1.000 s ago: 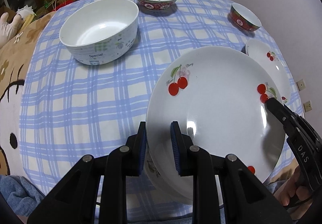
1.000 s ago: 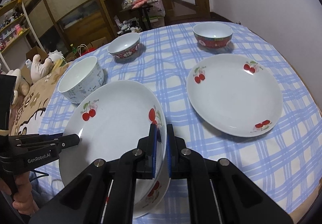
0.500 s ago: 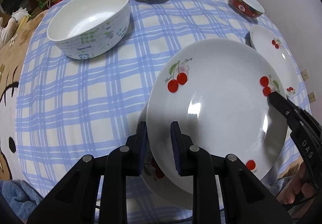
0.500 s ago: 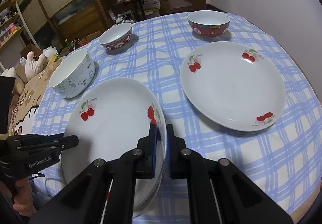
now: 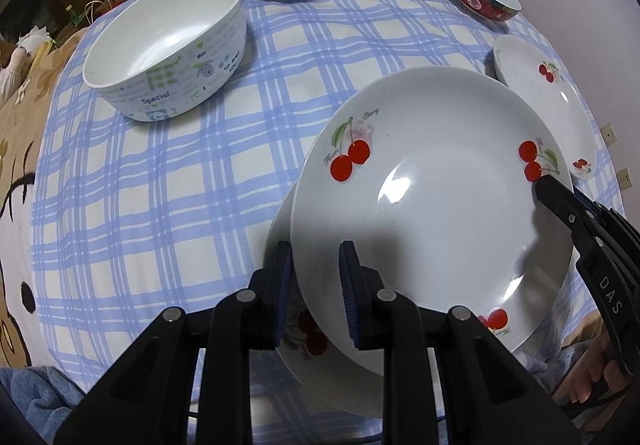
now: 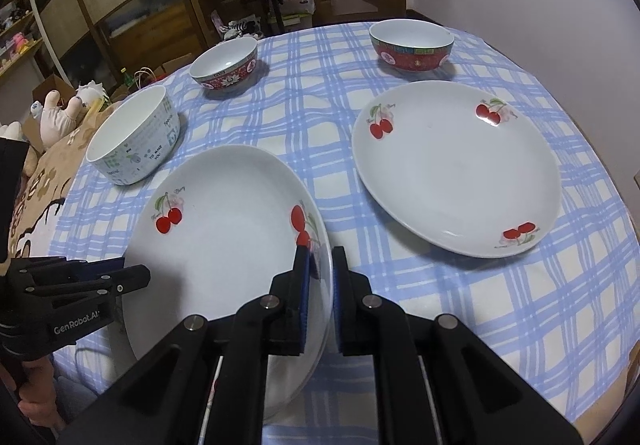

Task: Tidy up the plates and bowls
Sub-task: 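Lower the held plate onto the first cherry plate with both grippers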

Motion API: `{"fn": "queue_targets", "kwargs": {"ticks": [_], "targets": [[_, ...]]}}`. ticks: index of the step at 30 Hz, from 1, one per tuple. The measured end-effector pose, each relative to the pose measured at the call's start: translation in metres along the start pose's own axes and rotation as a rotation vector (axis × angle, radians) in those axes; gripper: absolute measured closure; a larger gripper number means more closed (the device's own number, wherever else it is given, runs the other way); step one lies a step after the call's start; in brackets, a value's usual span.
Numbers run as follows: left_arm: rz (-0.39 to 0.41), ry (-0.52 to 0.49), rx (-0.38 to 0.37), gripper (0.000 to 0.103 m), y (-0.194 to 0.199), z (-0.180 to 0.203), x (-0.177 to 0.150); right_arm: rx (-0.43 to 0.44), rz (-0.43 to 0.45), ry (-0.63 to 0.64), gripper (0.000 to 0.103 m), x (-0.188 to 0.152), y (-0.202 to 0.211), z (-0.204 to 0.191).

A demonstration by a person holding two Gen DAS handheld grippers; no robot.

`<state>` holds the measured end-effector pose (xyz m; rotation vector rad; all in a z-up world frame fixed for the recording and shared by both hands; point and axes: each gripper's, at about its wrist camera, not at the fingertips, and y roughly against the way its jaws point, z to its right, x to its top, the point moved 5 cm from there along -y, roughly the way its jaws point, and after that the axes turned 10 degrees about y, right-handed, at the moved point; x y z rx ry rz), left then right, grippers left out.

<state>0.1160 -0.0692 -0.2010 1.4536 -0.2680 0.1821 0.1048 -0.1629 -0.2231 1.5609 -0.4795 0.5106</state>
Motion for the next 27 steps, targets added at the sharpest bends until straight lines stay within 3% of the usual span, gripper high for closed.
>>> {"fn": "queue_targets", "kwargs": {"ticks": [27], "targets": [[-0.013, -0.032, 0.03, 0.079, 0.015, -0.002, -0.011, -0.027, 0.0, 0.034, 0.089, -0.002, 0.0, -0.004]]}}
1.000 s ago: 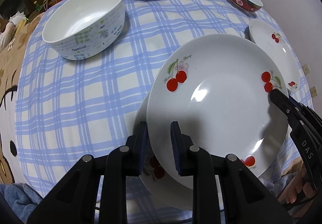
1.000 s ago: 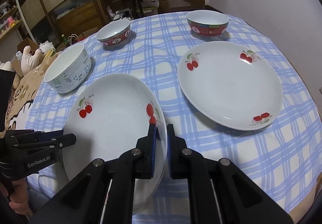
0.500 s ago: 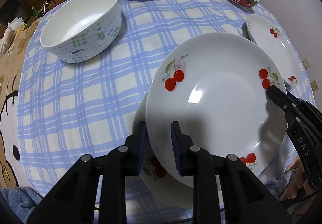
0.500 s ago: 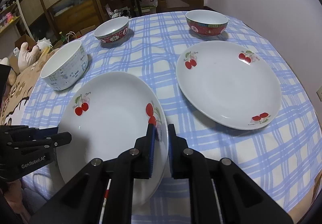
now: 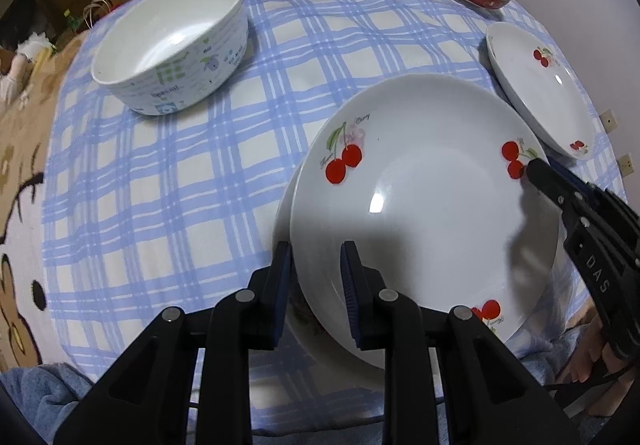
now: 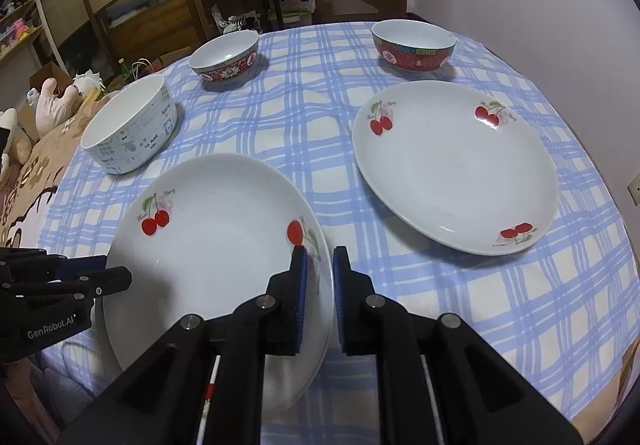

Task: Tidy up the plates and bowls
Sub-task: 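Lower the held plate onto the first cherry plate with both grippers, then open both grippers and lift them off the stacked plates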

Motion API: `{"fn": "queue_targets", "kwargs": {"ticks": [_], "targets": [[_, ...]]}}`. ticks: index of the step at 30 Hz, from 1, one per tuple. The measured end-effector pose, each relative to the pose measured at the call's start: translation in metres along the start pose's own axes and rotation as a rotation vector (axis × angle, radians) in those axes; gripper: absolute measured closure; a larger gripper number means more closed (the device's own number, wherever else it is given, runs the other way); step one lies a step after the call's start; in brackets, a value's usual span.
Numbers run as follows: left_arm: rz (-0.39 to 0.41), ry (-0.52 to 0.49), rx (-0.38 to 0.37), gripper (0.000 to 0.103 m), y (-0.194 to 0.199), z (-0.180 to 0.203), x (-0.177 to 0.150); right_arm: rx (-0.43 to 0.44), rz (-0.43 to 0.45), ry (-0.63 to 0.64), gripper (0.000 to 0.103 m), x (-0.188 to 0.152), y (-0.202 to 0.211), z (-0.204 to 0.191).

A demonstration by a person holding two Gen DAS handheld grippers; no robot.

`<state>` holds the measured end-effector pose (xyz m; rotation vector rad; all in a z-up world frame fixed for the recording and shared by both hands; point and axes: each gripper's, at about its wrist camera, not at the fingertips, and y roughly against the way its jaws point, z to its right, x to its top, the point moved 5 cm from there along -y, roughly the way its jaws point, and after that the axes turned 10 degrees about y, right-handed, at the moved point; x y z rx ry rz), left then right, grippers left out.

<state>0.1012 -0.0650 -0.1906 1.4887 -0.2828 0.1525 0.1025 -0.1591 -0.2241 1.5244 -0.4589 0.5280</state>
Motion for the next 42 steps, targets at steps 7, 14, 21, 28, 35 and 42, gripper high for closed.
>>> {"fn": "queue_targets", "kwargs": {"ticks": [7, 14, 21, 28, 35, 42], "targets": [[0.043, 0.01, 0.048, 0.078, 0.008, -0.008, 0.001, -0.004, -0.003, 0.002, 0.089, 0.0, 0.001, -0.001], [0.053, 0.007, 0.026, 0.078, 0.014, -0.007, 0.003, -0.007, 0.016, -0.013, 0.089, 0.001, 0.007, 0.003], [0.113, -0.019, 0.006, 0.075, 0.034, 0.0, 0.004, -0.005, 0.046, -0.031, 0.089, 0.005, 0.025, 0.009], [0.204, -0.058, -0.022, 0.064, 0.061, 0.01, 0.013, -0.004, 0.079, -0.078, 0.085, 0.013, 0.042, 0.033], [0.355, -0.098, -0.086, 0.044, 0.097, 0.029, 0.027, -0.09, 0.145, -0.133, 0.056, 0.021, 0.068, 0.072], [0.473, -0.126, -0.103, 0.01, 0.124, 0.053, 0.048, -0.171, 0.201, -0.148, 0.031, 0.034, 0.093, 0.108]]}}
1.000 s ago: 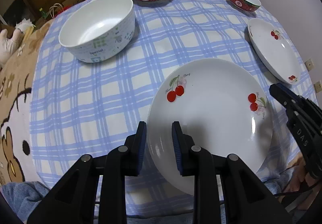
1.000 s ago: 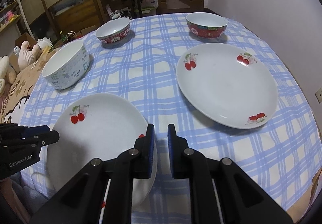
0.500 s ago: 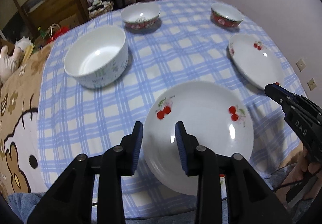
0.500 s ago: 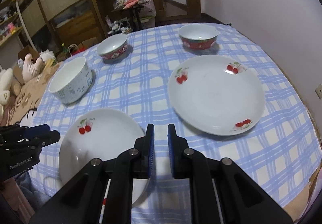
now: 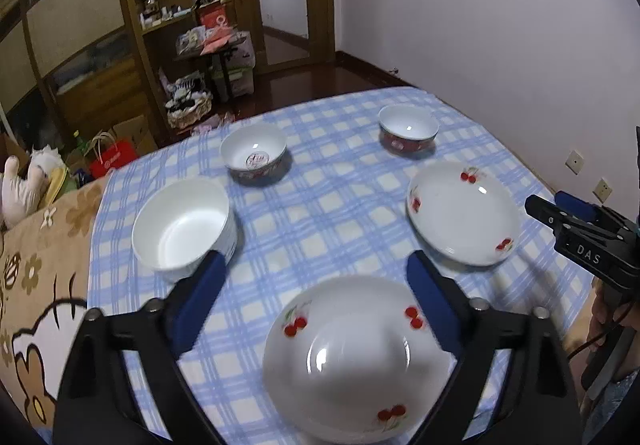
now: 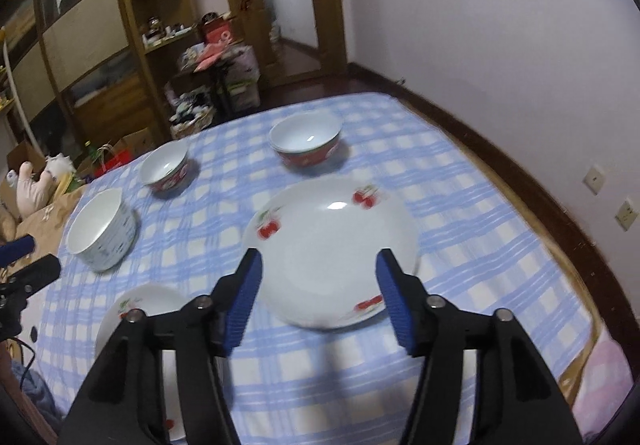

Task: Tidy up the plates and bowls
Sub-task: 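Open both grippers and lift them off the stacked plates, then move both grippers to the rim of the stacked cherry plates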

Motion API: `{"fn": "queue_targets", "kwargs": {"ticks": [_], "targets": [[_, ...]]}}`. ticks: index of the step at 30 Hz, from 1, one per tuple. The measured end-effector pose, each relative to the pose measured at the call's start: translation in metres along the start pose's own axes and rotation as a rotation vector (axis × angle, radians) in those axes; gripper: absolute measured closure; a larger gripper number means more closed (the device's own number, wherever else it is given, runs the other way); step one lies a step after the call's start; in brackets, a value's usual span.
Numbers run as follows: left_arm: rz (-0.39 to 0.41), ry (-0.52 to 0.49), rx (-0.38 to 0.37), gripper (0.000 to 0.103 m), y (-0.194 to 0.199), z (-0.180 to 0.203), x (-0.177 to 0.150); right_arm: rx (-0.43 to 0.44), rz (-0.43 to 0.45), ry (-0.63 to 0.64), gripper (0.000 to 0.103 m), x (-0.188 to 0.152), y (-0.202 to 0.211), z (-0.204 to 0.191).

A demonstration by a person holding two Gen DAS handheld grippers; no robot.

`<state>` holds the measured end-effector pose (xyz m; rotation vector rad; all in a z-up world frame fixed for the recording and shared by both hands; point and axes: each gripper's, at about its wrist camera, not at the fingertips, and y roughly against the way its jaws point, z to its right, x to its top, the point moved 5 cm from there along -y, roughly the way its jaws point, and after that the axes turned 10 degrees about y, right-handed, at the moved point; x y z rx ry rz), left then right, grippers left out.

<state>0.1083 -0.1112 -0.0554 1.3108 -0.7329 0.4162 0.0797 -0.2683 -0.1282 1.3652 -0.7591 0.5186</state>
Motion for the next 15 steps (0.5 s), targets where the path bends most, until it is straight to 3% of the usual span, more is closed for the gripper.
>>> {"fn": "queue_targets", "kwargs": {"ticks": [2, 5, 15], "targets": [[-0.004, -0.023, -0.006, 0.01, -0.003, 0.009, 0.008, -0.007, 0.018, 0.003, 0.019, 0.006, 0.004, 0.007], [0.009, -0.044, -0.01, 0.009, -0.007, 0.019, 0.018, -0.015, 0.045, -0.006, 0.011, 0.014, 0.008, 0.018], [0.005, -0.067, -0.04, 0.008, -0.039, 0.058, 0.045, -0.045, 0.072, -0.03, 0.007, 0.034, -0.003, 0.044]]}}
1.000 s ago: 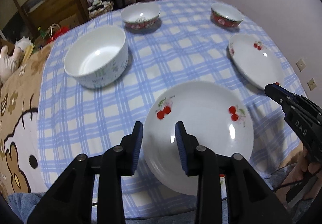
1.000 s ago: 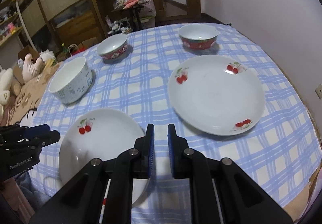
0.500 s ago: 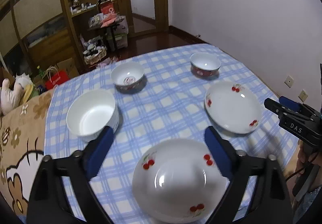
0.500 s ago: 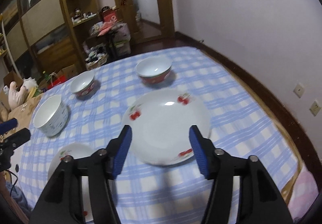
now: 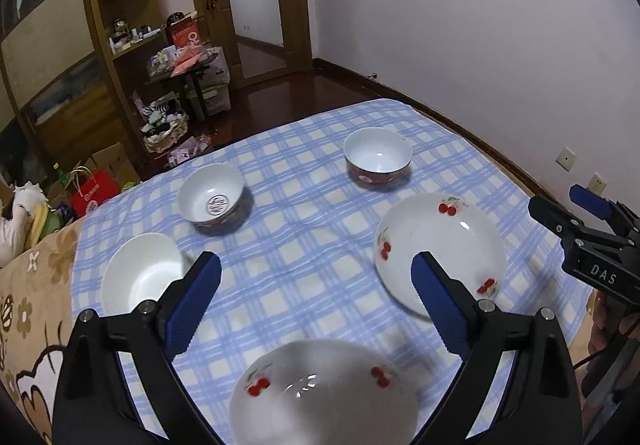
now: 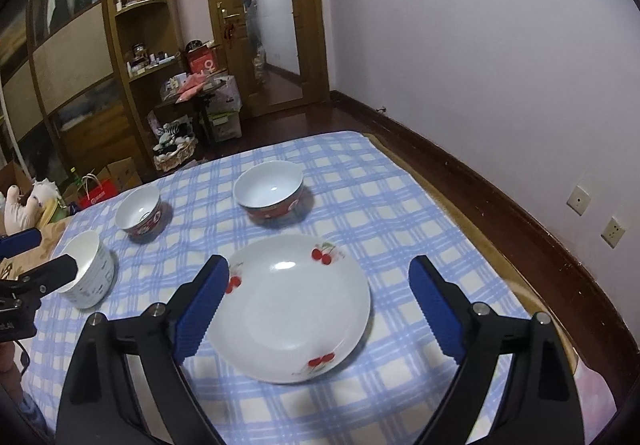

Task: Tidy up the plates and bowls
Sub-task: 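Move both grippers to the rim of the stacked cherry plates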

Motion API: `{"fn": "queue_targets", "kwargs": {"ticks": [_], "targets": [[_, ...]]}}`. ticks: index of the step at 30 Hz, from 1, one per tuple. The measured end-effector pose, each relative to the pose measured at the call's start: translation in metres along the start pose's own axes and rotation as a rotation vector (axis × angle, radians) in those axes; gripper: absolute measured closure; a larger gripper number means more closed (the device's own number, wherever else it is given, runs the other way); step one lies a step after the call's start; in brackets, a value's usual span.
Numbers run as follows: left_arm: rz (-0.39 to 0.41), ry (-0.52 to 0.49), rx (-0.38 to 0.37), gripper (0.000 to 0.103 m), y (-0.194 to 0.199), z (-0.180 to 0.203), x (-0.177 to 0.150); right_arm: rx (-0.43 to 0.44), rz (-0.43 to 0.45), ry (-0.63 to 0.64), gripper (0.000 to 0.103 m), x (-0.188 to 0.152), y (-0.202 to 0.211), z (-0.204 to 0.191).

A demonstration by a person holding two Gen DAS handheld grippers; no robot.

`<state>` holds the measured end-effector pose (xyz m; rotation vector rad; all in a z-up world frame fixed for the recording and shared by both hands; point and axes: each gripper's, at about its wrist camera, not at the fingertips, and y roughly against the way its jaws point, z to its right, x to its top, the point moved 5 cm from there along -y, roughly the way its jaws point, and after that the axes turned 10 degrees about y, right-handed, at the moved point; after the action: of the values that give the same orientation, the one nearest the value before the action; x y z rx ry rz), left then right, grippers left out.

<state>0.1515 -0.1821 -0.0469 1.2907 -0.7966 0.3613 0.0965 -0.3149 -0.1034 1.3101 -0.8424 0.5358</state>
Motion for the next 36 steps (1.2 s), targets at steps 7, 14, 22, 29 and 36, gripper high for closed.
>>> {"fn": "queue_targets", "kwargs": {"ticks": [7, 14, 22, 29, 36], "targets": [[-0.033, 0.003, -0.021, 0.008, -0.032, 0.018, 0.006, -0.029, -0.026, -0.012, 0.007, -0.003, -0.021, 0.018], [-0.065, 0.001, -0.069, 0.008, -0.063, 0.042, 0.011, -0.015, -0.034, -0.118, 0.007, -0.013, -0.04, 0.044], [-0.124, -0.046, -0.077, 0.008, -0.101, 0.073, 0.009, -0.037, -0.067, -0.17, 0.007, -0.026, -0.06, 0.066], [-0.175, -0.063, -0.075, 0.008, -0.127, 0.089, -0.002, -0.032, -0.117, -0.185, 0.007, -0.039, -0.079, 0.075], [-0.232, -0.082, -0.073, 0.008, -0.148, 0.099, -0.013, -0.024, -0.16, -0.21, 0.007, -0.05, -0.093, 0.081]]}}
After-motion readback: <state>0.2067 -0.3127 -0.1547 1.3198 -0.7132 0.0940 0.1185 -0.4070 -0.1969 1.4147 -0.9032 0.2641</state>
